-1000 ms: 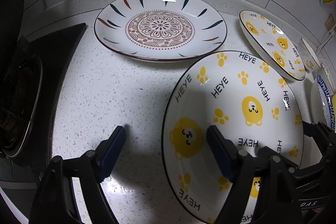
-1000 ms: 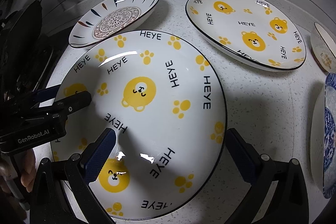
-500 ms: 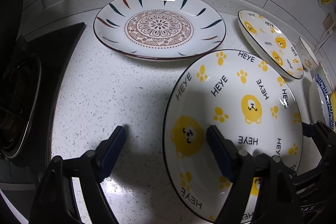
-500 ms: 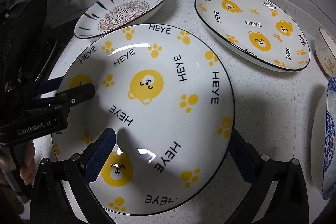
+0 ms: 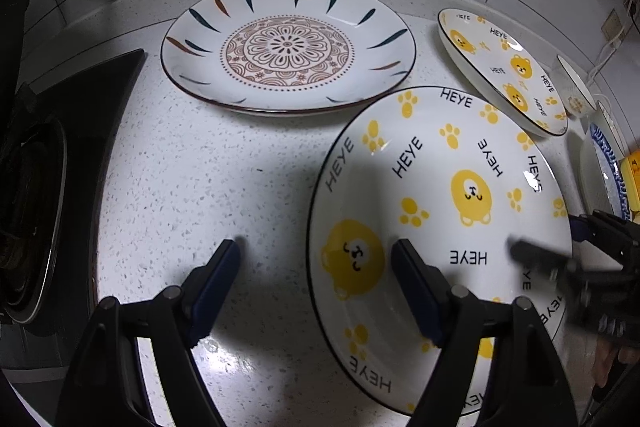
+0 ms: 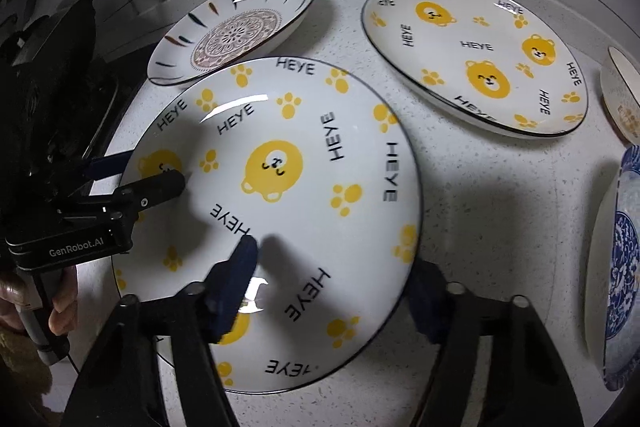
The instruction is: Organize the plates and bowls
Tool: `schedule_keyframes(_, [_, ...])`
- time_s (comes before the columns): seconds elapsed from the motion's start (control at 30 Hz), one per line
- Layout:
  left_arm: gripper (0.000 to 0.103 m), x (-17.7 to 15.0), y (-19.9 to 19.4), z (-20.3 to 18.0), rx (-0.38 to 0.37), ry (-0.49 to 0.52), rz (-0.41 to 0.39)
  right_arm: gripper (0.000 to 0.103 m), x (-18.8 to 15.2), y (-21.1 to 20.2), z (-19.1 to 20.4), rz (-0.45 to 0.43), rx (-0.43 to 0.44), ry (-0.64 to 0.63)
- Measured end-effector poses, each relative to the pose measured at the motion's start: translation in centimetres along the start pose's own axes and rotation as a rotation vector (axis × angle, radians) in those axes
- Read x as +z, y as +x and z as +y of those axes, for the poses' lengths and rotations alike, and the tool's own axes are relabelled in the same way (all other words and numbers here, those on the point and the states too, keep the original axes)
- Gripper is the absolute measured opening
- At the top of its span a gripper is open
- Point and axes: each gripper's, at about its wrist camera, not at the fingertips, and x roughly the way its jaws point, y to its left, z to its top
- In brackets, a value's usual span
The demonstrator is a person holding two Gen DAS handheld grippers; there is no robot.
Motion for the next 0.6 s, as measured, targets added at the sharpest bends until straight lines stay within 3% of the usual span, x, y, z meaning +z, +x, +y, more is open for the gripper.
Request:
schedule_keyframes(0.03, [0.075,0.0,0.0,0.0,-0.003,0.007,0.002,0.039,0.0,-0.2,-0.3,-0.002,-0.004,0.009])
schedule_keyframes(0.1, [0.066,0.1,-0.1,-0.2,-0.019,0.022,-0.001,0.025,-0.2,-0.6,-1.6,-0.003,0.009,0.051])
schedule_keyframes(0.13, [0.055,0.1,-0.2,-0.4,-0.036,0.032,-0.003,0.022,-0.2,-0.7,-2.2,0.000,0.033,0.072])
schedule_keyframes(0.17, [0.041,0.1,-0.3,-0.6,-0.057,0.040,-0.006,0.021,-0.2,-0.7,-2.7,0.006,0.065,0.085])
schedule_keyframes(0.33, [0.027,0.3,-0.4,0.1,-0.113,-0.008,0.007,0.019,-0.2,-0.7,-3.0,0.007,0.095,0.077])
schedule_keyframes(0.6, [0.022,-1.6,-1.9,0.7,-0.133,-0.036,-0.005,0.018,-0.7,-1.2,-2.6,-0.004,0.091,0.058])
